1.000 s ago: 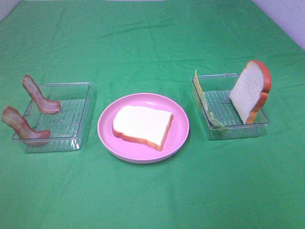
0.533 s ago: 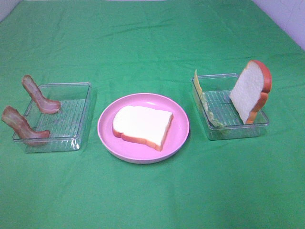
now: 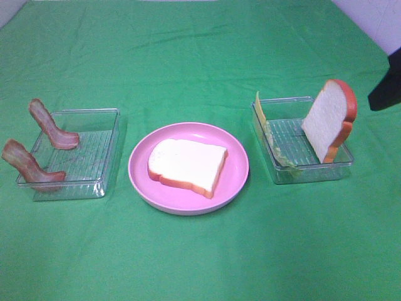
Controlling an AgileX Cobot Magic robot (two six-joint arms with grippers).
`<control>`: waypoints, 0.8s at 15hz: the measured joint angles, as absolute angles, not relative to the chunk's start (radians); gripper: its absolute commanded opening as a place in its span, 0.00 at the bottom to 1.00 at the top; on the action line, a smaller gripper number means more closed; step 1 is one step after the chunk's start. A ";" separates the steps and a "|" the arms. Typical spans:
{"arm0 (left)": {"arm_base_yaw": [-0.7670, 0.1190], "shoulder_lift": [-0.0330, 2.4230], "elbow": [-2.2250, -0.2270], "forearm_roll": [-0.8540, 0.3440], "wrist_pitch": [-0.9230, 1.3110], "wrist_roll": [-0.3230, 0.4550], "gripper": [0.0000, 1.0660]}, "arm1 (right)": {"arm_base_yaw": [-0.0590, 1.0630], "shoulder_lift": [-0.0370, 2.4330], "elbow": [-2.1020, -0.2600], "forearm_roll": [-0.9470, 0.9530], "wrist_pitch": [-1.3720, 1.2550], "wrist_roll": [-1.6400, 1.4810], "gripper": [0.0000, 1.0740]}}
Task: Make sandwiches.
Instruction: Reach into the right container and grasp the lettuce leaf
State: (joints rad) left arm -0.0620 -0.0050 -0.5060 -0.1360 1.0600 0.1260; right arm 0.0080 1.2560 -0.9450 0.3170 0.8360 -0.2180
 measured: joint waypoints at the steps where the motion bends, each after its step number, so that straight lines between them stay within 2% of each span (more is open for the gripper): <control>1: -0.062 -0.005 -0.506 -0.136 1.060 0.126 0.66 | 0.012 1.317 -1.015 0.352 0.886 -0.242 0.67; 7: -0.062 -0.005 -0.506 -0.137 1.059 0.126 0.66 | 0.289 1.570 -1.279 0.332 0.973 -0.129 0.67; 12: -0.062 -0.005 -0.506 -0.137 1.059 0.126 0.66 | 0.326 1.819 -1.437 0.325 1.021 0.000 0.67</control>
State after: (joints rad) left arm -0.0620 -0.0050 -0.5060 -0.1370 1.0590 0.1260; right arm 0.3260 1.8190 -1.4370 0.3250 1.0210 0.0000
